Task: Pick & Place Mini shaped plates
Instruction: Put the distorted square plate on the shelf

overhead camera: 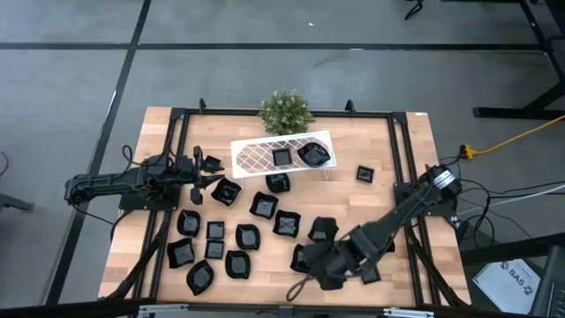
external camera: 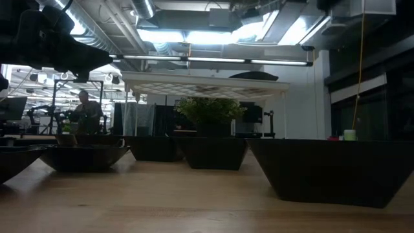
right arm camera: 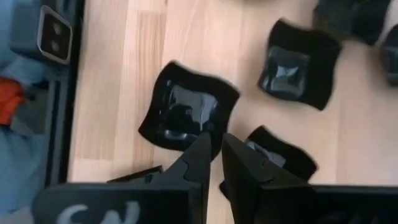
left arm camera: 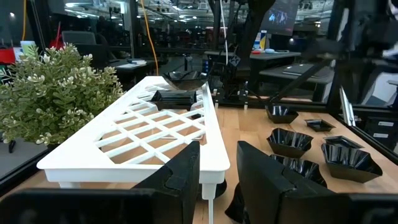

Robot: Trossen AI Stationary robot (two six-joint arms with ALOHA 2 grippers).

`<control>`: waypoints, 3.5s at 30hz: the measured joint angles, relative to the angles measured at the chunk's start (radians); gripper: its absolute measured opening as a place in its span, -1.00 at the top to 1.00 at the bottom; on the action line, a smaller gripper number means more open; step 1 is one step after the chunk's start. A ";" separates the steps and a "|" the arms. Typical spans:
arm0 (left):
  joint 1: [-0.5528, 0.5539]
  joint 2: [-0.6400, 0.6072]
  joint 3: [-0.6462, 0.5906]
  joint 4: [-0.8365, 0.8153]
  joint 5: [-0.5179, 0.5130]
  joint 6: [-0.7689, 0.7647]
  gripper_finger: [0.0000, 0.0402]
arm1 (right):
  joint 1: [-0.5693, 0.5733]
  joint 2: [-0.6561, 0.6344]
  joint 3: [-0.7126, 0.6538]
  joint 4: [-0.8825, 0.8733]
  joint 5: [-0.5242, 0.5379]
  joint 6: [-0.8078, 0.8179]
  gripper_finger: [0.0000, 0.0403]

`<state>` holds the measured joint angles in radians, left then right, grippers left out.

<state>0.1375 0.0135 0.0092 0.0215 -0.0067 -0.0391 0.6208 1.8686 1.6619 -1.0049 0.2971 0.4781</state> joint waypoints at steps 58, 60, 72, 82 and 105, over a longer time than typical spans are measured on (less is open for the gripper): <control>0.000 0.004 0.000 0.005 0.000 0.000 0.50 | 0.141 0.122 -0.211 -0.028 0.279 0.360 0.16; 0.000 0.004 0.000 0.005 0.000 0.000 0.50 | 0.141 0.122 -0.211 0.001 0.279 0.351 0.16; 0.000 0.004 0.000 0.005 0.000 0.000 0.50 | 0.139 0.167 -0.212 0.019 0.311 0.382 0.16; 0.000 0.004 0.000 0.004 0.000 0.000 0.50 | 0.133 0.171 -0.227 0.024 0.305 0.385 0.16; 0.000 0.004 0.000 0.005 0.000 0.000 0.50 | 0.087 0.166 -0.281 0.061 0.312 0.400 0.75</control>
<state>0.1371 0.0177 0.0093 0.0261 -0.0067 -0.0391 0.7081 2.0346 1.3811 -0.9444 0.6086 0.8783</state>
